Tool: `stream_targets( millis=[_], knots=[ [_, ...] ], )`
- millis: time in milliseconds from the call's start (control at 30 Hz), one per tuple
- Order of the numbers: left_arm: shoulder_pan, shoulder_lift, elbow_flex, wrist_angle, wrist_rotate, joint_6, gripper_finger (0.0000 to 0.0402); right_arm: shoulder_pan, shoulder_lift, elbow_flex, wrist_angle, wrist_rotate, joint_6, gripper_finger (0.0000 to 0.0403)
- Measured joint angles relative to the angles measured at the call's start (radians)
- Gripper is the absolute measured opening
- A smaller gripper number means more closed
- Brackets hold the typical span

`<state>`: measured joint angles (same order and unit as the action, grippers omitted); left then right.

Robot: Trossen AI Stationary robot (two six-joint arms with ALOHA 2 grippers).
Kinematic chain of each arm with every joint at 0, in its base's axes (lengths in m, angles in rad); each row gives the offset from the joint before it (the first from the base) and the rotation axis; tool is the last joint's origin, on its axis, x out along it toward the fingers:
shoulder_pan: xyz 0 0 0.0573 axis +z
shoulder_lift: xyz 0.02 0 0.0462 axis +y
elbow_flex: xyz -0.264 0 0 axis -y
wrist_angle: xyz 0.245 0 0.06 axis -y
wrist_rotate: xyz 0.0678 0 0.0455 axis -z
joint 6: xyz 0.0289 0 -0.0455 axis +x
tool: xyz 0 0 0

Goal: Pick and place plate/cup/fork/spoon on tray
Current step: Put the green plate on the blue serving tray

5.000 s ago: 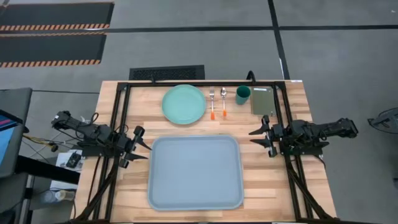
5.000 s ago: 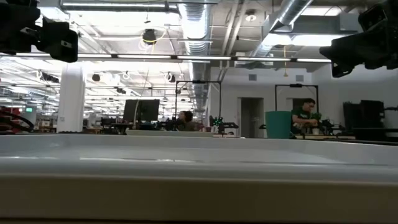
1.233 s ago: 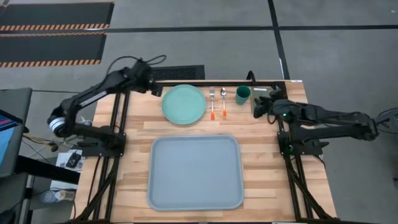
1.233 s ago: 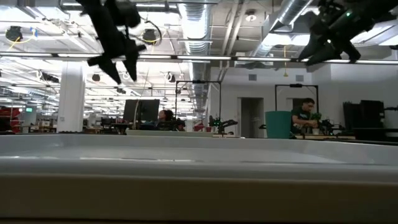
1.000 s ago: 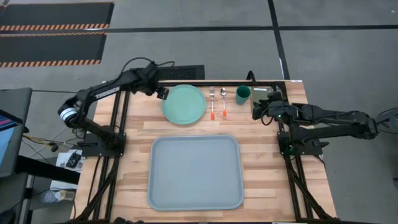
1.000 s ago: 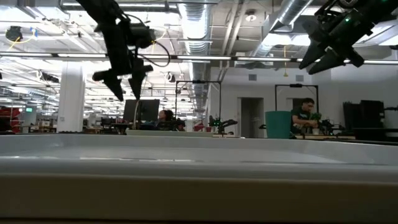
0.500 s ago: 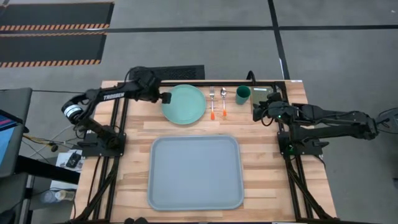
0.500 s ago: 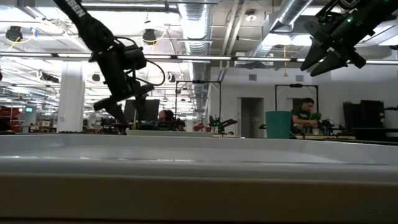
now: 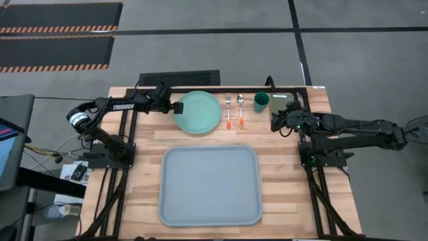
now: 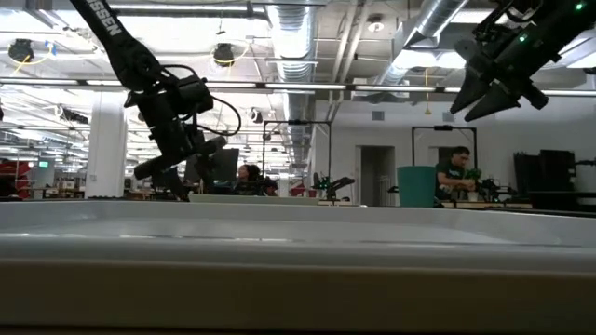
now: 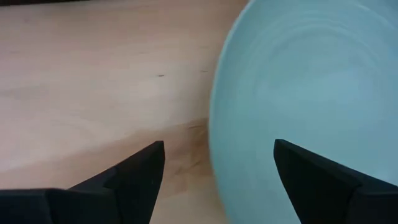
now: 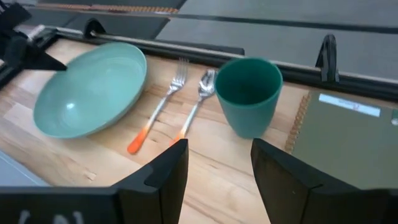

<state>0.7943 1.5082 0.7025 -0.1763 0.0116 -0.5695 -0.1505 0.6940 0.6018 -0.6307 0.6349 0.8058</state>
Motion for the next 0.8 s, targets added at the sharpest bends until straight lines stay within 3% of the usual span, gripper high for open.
stream_targets(
  millis=[467, 800],
  knots=[
    [-0.017, 0.000, -0.034, 0.033, 0.006, -0.018, 0.0160, -0.001, 0.000, -0.038, 0.047, -0.005, 0.015, 0.0196],
    [-0.017, 0.000, -0.034, 0.030, -0.024, -0.019, 0.0044, -0.001, 0.000, -0.038, 0.048, -0.005, 0.009, 0.0191]
  ],
)
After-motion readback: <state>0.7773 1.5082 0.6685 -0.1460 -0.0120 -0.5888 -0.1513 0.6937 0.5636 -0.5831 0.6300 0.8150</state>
